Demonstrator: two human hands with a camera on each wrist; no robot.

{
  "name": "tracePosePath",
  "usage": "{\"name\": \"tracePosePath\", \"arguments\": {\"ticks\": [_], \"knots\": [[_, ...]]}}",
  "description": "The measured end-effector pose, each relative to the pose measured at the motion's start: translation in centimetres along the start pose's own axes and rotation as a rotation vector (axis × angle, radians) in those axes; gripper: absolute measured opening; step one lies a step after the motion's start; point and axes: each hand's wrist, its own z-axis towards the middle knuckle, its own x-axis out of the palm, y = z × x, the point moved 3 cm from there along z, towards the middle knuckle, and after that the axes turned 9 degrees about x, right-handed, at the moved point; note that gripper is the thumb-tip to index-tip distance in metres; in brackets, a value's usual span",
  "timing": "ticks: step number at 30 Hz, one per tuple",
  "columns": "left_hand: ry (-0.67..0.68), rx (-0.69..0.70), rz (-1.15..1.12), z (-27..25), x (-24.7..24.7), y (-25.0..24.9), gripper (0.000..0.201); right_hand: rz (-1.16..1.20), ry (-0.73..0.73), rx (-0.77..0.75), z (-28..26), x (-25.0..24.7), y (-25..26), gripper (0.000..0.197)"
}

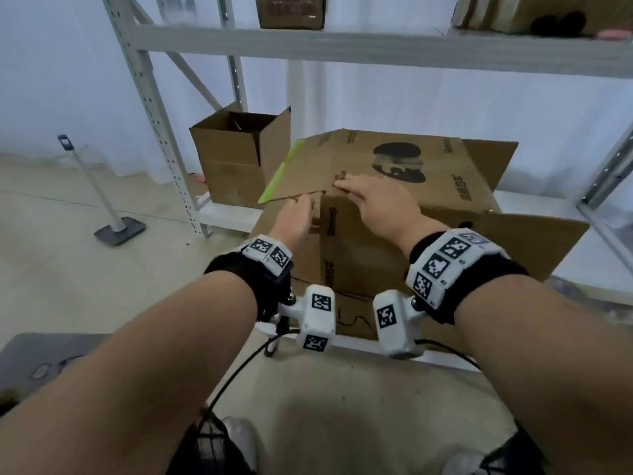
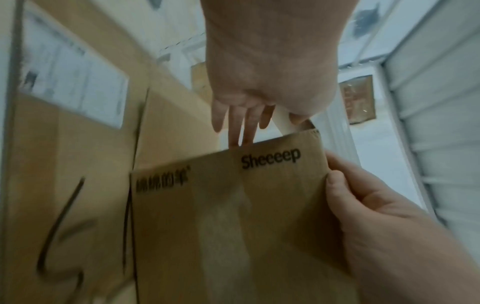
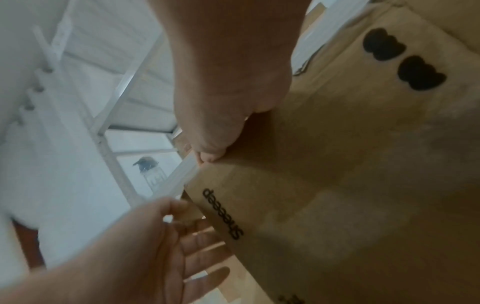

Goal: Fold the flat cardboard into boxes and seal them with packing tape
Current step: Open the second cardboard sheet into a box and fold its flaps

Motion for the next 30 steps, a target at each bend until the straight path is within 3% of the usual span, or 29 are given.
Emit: {"name": "tracePosePath", "arguments": {"ticks": [4, 6, 10, 14, 16, 18, 20, 22, 24, 30], "knots": [[-0.020, 0.038, 0.181, 0.2, -1.6, -1.0, 0.040, 0.039, 0.023, -0.009, 0.3, -0.4, -0.5, 0.040], [-0.083, 0.140, 0.285, -0.1, -2.1, -1.5, 0.047, 0.036, 0.016, -0.020, 0.1, 0.0, -0.4, 0.040], [-0.140, 0.383, 0.546, 0.2, -1.8, -2.2, 0.033, 0.085, 0.020, -0.022, 0.1, -0.4, -0.7, 0.037], [-0.068, 0.317, 0.780, 0.8, -0.9, -2.4, 0.055, 0.318, -0.065, 0.056, -0.5, -2.1, -1.8, 0.036], [0.002, 0.241, 0.806, 0.8, -0.4, -2.7, 0.071, 0.256, -0.201, 0.167, -0.9, -2.8, -3.6, 0.035], [0.046, 0.199, 0.744, 1.2, -0.2, -2.9, 0.081, 0.047, -0.284, 0.336, -1.2, -3.4, -5.8, 0.038], [0.100, 0.178, 0.615, 1.6, 0.1, -2.8, 0.083, -0.117, -0.213, 0.576, -1.7, -3.7, -8.2, 0.054], [0.134, 0.150, 0.518, 1.8, 0.3, -2.5, 0.084, -0.131, -0.100, 0.754, -2.4, -4.0, -10.2, 0.075], [0.163, 0.127, 0.455, 1.7, 0.5, -2.2, 0.083, -0.100, -0.044, 0.790, -3.0, -3.8, -10.8, 0.084], [0.167, 0.052, 0.241, 1.5, 1.2, -1.3, 0.074, -0.070, -0.127, 0.711, -3.4, -3.9, -9.4, 0.076]]}}
